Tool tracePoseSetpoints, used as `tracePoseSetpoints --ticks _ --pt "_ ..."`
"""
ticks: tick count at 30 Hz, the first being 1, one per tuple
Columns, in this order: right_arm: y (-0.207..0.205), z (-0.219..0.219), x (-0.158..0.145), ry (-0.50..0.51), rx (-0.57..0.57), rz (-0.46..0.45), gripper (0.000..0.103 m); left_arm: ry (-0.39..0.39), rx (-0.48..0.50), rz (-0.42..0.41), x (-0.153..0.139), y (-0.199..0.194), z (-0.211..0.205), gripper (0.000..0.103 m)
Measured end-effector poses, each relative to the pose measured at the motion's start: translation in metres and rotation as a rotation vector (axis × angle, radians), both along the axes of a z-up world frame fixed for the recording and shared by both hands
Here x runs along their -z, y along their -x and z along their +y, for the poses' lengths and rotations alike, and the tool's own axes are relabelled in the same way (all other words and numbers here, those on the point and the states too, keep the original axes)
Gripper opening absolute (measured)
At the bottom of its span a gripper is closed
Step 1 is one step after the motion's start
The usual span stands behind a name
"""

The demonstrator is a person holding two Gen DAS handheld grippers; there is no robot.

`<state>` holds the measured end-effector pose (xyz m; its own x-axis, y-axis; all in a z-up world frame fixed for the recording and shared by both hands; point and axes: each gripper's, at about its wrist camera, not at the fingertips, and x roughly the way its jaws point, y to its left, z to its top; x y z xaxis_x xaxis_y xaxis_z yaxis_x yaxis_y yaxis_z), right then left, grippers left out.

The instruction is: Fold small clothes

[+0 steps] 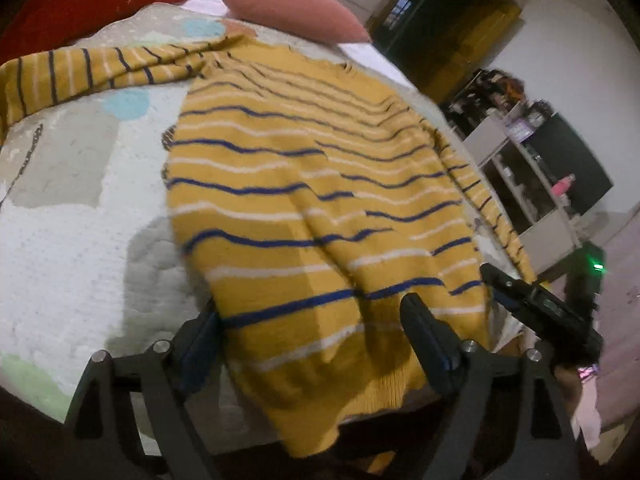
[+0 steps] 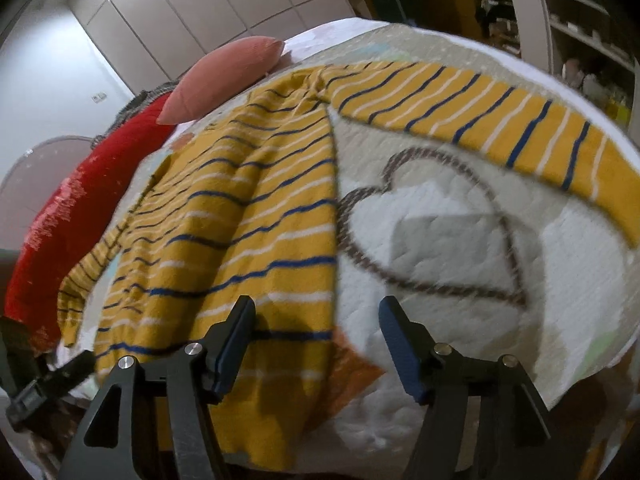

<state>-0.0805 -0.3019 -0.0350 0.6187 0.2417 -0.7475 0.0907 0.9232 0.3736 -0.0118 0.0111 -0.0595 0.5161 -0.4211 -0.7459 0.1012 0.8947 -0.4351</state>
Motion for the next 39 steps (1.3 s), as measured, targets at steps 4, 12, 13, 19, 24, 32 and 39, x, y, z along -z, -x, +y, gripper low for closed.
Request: tracePoseSetpoints --ticks 4,12,13,19,24,32,39 --pt "-0.002 0.018 -0.001 0.011 -0.044 0.006 0.016 -0.028 -0.052 0.042 -0.008 -0.006 0.011 0.008" --pt "0.034 -0.007 -0.016 -0.047 -0.06 -0.017 0.008 -0.083 -0.189 0.009 -0.035 0.044 0.059 0.008" --pt "0.038 -0.008 -0.014 -0.053 -0.06 -0.01 0.008 -0.087 -0.196 0.019 -0.031 0.049 0.059 0.008" --pt "0.055 -0.028 -0.004 -0.146 -0.008 0.003 0.012 -0.124 -0.222 -0.013 -0.026 0.077 0.065 0.033" --pt "0.057 -0.07 -0.009 -0.167 0.159 -0.043 0.012 -0.148 -0.255 -0.131 -0.055 0.089 0.071 0.064" --pt "0.05 -0.14 0.005 -0.278 0.415 -0.057 0.036 -0.16 -0.192 -0.138 -0.058 0.072 0.044 0.075" --pt "0.017 -0.168 -0.006 -0.294 0.491 -0.109 0.045 -0.177 -0.151 -0.099 -0.052 0.056 0.024 0.075"
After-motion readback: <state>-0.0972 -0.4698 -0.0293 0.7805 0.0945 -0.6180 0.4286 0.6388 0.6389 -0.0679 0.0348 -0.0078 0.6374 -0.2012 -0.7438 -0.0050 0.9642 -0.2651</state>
